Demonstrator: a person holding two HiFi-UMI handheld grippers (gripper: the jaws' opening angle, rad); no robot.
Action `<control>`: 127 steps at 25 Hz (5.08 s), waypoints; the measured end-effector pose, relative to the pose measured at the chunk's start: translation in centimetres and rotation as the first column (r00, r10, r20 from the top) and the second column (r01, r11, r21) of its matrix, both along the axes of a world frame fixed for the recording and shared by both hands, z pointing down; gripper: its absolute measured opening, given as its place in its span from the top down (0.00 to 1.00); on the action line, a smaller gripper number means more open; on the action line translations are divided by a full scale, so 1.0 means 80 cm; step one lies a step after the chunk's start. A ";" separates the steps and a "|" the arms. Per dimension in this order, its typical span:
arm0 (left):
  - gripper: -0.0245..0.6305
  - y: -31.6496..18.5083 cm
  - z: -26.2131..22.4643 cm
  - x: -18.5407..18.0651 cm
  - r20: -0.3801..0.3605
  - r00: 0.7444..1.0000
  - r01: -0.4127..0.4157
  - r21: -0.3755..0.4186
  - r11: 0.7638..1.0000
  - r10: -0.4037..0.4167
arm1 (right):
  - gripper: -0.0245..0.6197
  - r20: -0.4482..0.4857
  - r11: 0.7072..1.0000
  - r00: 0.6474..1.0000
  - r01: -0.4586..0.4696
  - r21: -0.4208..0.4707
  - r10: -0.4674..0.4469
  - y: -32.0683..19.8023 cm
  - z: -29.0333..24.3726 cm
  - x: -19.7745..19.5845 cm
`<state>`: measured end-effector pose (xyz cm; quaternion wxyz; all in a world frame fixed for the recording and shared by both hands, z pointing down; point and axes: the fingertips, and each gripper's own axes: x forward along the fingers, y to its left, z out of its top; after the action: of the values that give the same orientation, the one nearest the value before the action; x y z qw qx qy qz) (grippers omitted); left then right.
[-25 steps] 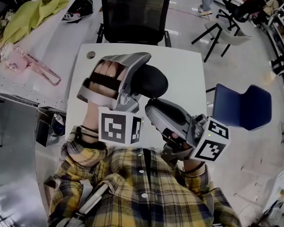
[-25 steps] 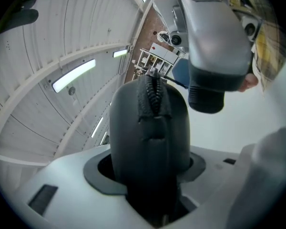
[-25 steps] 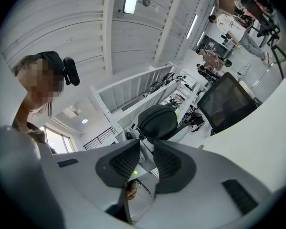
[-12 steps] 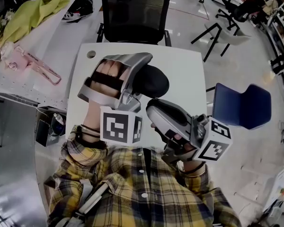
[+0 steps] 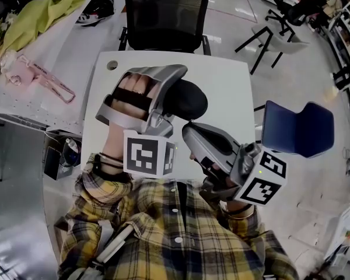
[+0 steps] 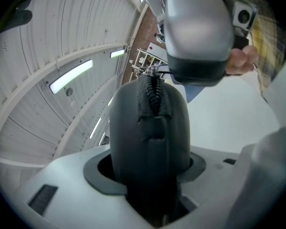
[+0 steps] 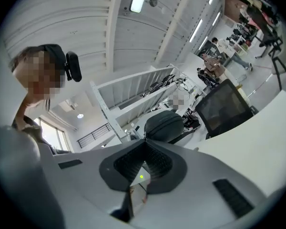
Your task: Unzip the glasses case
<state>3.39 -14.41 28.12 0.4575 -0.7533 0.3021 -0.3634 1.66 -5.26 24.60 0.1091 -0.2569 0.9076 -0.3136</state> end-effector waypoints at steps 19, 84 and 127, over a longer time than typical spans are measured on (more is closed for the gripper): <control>0.58 0.027 0.012 0.007 -0.004 0.997 -0.071 -0.044 0.996 0.071 | 0.96 -0.317 0.992 0.943 -0.067 0.109 0.098 0.011 0.005 0.040; 0.58 0.168 -0.056 0.035 -0.692 0.551 -0.820 -0.347 0.455 0.467 | 0.96 -0.433 0.930 0.825 0.347 -0.121 -0.364 0.029 0.040 0.044; 0.58 0.161 -0.147 0.019 -0.960 0.098 -0.994 -0.081 0.075 0.261 | 0.96 -0.267 0.876 0.839 0.420 -0.238 -0.475 0.046 0.063 0.036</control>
<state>4.88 -1.51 16.38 0.0095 -0.9619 -0.1778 0.2074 4.54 -1.61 29.64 -0.1368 -0.0924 0.9178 -0.3611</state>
